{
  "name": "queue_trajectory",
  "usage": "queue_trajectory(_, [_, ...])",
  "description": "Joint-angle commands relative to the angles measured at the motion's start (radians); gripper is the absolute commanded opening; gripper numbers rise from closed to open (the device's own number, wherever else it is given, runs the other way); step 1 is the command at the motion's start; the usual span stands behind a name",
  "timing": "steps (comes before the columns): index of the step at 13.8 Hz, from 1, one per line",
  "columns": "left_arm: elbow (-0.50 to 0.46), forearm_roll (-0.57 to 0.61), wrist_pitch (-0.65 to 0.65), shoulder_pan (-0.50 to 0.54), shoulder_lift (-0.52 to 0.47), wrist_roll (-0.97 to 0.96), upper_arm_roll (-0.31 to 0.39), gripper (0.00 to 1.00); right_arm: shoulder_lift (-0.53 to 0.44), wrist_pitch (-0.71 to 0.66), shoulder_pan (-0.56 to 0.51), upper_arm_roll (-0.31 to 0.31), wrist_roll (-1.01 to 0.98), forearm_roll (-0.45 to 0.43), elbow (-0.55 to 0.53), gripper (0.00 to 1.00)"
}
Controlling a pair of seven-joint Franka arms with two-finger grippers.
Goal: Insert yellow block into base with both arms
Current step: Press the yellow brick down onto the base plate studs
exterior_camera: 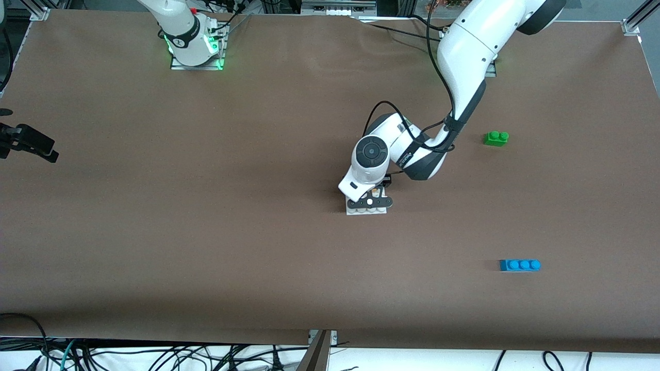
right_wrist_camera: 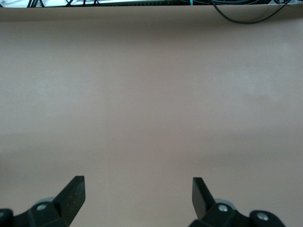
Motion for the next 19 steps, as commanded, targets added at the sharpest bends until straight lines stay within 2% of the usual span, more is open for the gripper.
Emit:
queue_trajectory(1, [0.003,0.036,-0.001,-0.007,0.011,0.001,0.009,0.13,-0.016,0.005,-0.009,0.007,-0.005,-0.011,-0.016,1.00])
queue_trajectory(9, [0.003,0.052,0.000,-0.007,0.024,0.001,0.009,0.14,-0.015,0.006,-0.009,0.007,-0.005,-0.011,-0.016,1.00])
queue_trajectory(13, [0.003,0.052,-0.001,-0.006,0.025,0.001,0.009,0.20,-0.016,0.006,-0.009,0.007,-0.005,-0.011,-0.016,1.00])
queue_trajectory(15, [0.003,0.051,-0.003,-0.006,0.023,0.000,0.006,0.45,-0.015,0.006,-0.009,0.007,-0.005,-0.011,-0.016,1.00])
queue_trajectory(16, [0.005,0.049,-0.003,-0.006,0.023,-0.005,0.006,0.81,-0.015,0.006,-0.009,0.007,-0.005,-0.011,-0.016,1.00])
queue_trajectory(17, [0.008,0.048,-0.004,-0.004,0.021,-0.011,0.006,1.00,-0.015,0.006,-0.009,0.007,-0.005,-0.011,-0.016,1.00])
queue_trajectory(19, [0.017,0.037,-0.033,0.000,0.008,-0.006,0.006,1.00,-0.015,0.006,-0.009,0.007,-0.005,-0.011,-0.016,1.00])
